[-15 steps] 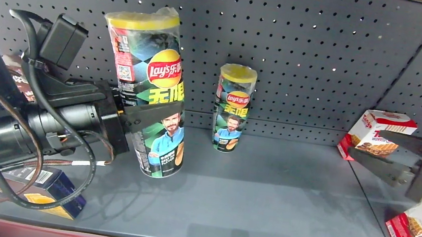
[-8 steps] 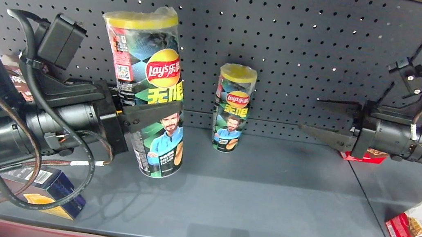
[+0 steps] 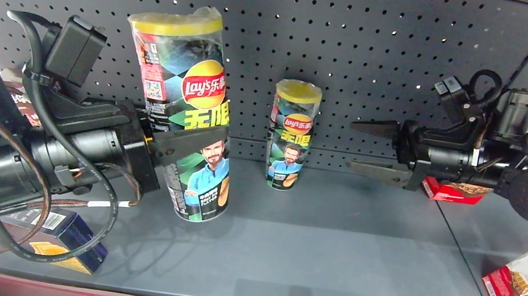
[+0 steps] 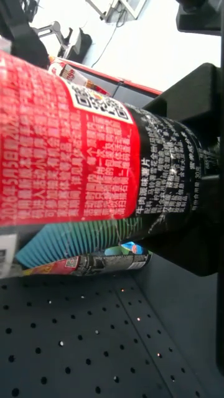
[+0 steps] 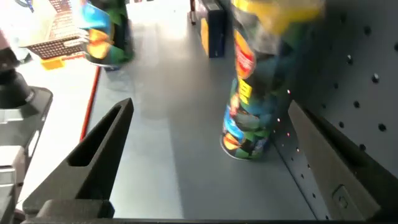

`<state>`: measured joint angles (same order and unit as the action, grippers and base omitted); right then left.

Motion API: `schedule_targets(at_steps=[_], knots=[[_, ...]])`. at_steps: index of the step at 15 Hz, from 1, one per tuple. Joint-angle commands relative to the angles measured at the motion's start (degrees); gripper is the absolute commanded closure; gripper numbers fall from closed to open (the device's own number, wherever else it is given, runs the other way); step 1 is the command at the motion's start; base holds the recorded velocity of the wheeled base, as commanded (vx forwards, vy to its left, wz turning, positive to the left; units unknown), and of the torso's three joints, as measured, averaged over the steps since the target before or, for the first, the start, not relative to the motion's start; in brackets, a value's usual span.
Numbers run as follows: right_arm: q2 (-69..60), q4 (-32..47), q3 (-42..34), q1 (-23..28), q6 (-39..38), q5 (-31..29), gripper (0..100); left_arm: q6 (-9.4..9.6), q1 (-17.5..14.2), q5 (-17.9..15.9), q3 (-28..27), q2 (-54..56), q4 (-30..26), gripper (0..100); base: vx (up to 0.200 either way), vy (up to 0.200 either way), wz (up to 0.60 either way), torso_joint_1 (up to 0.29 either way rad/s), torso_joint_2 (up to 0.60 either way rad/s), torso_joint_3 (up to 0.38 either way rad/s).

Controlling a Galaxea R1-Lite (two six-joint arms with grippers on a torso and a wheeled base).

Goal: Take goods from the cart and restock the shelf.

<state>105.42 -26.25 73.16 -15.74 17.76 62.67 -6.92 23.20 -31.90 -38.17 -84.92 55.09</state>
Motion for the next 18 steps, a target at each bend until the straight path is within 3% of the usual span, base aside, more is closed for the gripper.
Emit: schedule_targets(at_steps=[1, 15, 18], knots=[[4.3, 0.0, 2.9, 0.0, 0.0, 0.1, 0, -0.02, 0.0, 0.0, 0.1, 0.0, -0.1, 100, 0.000, 0.000, 0.00, 0.000, 0.00, 0.000], [18.5, 0.5, 14.1, -5.3, -0.4, -0.1, 0, -0.02, -0.2, 0.0, 0.2, -0.1, 0.1, 100, 0.000, 0.000, 0.00, 0.000, 0.00, 0.000], [18.4, 0.5, 13.2, -6.3, -0.4, -0.1, 0, -0.02, -0.2, 0.0, 0.2, 0.0, 0.1, 100, 0.000, 0.000, 0.00, 0.000, 0.00, 0.000]])
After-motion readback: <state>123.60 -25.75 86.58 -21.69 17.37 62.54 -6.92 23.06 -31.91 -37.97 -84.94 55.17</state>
